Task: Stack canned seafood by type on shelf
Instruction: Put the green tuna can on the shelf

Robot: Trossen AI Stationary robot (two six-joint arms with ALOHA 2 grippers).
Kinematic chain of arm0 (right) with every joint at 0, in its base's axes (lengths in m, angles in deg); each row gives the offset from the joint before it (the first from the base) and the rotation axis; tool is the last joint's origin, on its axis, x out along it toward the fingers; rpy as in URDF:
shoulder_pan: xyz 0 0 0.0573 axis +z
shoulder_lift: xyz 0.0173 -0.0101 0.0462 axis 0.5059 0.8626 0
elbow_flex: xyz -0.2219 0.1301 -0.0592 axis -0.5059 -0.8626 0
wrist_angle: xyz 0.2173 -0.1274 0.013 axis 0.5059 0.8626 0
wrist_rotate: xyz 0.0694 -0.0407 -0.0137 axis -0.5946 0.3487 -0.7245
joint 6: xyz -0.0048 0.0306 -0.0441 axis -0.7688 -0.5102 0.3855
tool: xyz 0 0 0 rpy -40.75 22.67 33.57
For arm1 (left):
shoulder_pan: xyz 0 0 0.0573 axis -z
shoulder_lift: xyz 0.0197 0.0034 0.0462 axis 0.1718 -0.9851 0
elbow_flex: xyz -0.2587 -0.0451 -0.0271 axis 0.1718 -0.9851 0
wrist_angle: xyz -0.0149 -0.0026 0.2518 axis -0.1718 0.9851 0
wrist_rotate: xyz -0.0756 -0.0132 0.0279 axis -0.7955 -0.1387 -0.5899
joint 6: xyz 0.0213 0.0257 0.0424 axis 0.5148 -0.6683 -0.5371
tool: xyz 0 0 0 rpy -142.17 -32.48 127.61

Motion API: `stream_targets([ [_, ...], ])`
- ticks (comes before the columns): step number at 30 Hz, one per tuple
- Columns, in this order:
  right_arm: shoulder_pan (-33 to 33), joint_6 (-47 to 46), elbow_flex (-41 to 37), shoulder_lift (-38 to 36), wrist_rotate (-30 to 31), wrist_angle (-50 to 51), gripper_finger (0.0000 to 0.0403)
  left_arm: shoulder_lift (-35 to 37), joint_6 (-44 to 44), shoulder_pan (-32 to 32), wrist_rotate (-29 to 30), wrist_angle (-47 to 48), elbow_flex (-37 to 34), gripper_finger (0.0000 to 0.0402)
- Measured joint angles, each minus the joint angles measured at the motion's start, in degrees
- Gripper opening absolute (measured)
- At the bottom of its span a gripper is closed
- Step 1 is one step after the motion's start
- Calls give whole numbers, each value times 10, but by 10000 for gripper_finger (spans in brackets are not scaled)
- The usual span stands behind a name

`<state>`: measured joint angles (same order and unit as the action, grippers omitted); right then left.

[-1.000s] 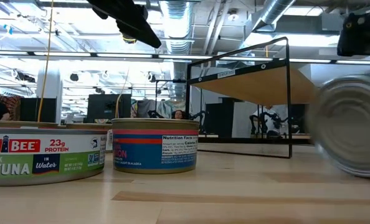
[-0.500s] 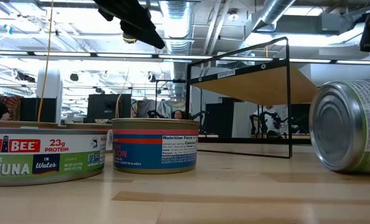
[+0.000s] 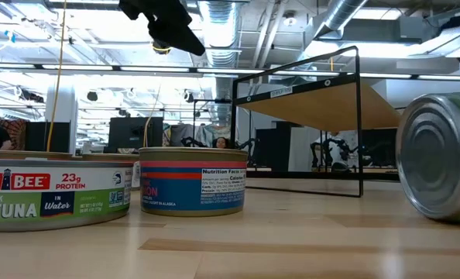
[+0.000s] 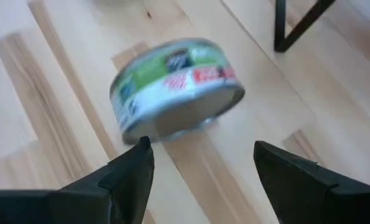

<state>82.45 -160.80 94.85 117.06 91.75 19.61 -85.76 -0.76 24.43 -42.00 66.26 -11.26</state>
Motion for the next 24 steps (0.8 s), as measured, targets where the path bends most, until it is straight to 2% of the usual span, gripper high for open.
stream_targets([
  [4, 4, 16, 21, 0, 2, -1, 301, -12, 29, 28, -24, -10, 0, 293],
  [12, -8, 37, 35, 1, -7, -12, 301, -81, 29, 71, -44, -60, 0, 293],
  [15, -6, 73, 41, 1, -15, 6, 301, -99, 42, 71, -79, -65, 0, 293],
  [19, 15, 121, 74, 1, -13, 82, 301, -112, 57, 71, -105, -76, 0, 293],
  [24, 3, 211, 96, 1, 2, 96, 301, -111, 31, 69, -88, -101, 0, 293],
])
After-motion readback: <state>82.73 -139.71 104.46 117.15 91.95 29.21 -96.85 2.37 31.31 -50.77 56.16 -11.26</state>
